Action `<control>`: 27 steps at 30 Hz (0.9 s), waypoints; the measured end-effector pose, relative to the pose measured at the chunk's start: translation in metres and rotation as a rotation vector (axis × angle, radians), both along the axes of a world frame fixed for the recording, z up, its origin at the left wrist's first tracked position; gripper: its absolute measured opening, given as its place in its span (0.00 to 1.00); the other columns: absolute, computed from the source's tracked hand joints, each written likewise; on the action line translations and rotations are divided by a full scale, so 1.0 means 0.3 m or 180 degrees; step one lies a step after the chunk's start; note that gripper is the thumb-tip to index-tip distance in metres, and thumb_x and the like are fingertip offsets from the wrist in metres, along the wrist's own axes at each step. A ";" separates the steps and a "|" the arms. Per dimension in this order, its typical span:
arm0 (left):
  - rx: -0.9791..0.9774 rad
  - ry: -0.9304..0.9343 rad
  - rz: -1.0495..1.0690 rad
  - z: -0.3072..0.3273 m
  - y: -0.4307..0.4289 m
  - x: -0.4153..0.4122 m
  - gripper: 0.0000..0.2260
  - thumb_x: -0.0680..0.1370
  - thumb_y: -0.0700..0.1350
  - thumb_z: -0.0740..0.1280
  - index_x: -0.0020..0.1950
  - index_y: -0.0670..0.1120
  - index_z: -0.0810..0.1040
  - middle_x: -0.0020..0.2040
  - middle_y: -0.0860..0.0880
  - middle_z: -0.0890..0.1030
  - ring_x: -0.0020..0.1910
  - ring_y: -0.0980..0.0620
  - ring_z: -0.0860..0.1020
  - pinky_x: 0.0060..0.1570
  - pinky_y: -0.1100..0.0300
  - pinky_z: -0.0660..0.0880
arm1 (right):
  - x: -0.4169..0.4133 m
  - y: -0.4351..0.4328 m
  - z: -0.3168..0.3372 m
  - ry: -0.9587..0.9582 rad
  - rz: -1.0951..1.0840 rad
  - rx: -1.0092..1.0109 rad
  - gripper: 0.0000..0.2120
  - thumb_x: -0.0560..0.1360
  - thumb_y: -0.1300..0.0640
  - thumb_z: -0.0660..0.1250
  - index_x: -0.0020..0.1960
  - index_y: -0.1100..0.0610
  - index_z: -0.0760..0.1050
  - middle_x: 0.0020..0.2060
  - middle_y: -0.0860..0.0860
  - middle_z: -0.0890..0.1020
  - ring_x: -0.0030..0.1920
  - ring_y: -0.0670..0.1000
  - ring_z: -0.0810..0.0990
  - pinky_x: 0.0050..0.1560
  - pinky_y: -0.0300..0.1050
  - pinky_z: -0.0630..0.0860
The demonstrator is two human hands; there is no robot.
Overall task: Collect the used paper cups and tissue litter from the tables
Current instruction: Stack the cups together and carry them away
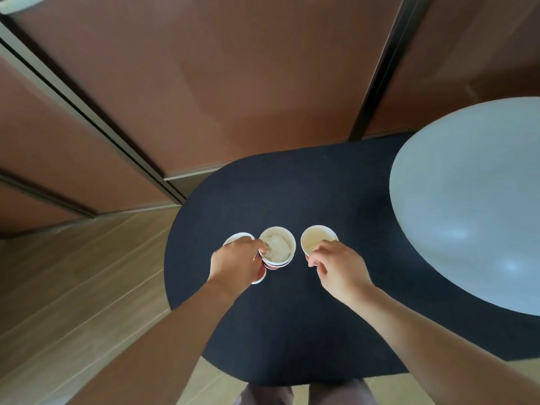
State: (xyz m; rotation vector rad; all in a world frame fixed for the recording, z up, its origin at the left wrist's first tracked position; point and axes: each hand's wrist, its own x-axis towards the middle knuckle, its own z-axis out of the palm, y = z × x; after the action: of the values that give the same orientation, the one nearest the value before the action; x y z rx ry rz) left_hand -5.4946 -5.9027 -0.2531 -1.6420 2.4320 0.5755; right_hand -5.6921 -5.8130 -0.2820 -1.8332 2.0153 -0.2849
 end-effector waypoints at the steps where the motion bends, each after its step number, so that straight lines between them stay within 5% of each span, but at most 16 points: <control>1: -0.0036 -0.0018 -0.0001 -0.013 -0.013 -0.010 0.10 0.76 0.48 0.62 0.55 0.58 0.76 0.48 0.55 0.78 0.44 0.51 0.77 0.39 0.61 0.71 | 0.000 -0.012 -0.012 -0.0013 -0.0021 0.0001 0.10 0.71 0.63 0.64 0.43 0.50 0.79 0.45 0.44 0.80 0.46 0.51 0.78 0.38 0.39 0.65; 12: -0.0301 -0.0201 -0.0451 -0.168 -0.050 -0.049 0.10 0.78 0.48 0.61 0.58 0.56 0.75 0.52 0.54 0.79 0.45 0.50 0.79 0.38 0.60 0.72 | -0.002 -0.052 -0.097 0.0002 -0.0098 -0.0143 0.12 0.62 0.70 0.71 0.35 0.53 0.78 0.35 0.47 0.80 0.34 0.52 0.78 0.31 0.39 0.66; 22: -0.0487 -0.0378 -0.1031 -0.211 -0.027 -0.014 0.12 0.76 0.46 0.64 0.58 0.58 0.72 0.43 0.53 0.78 0.34 0.51 0.77 0.27 0.62 0.66 | -0.003 -0.027 -0.139 -0.0029 -0.0175 -0.0113 0.12 0.62 0.70 0.72 0.36 0.53 0.78 0.36 0.47 0.81 0.36 0.53 0.79 0.31 0.38 0.66; 27: -0.0532 -0.0524 -0.1137 -0.210 -0.030 0.018 0.23 0.72 0.42 0.69 0.63 0.59 0.68 0.49 0.55 0.78 0.40 0.53 0.78 0.30 0.60 0.71 | 0.003 -0.022 -0.124 0.0042 -0.0144 -0.0116 0.13 0.59 0.68 0.74 0.34 0.51 0.78 0.34 0.45 0.80 0.32 0.51 0.79 0.27 0.38 0.65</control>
State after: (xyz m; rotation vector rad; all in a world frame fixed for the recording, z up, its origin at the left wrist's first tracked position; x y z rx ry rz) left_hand -5.4891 -5.9117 -0.3161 -1.2019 2.6147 0.1807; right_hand -5.6913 -5.8195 -0.3191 -1.8173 2.0758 -0.3254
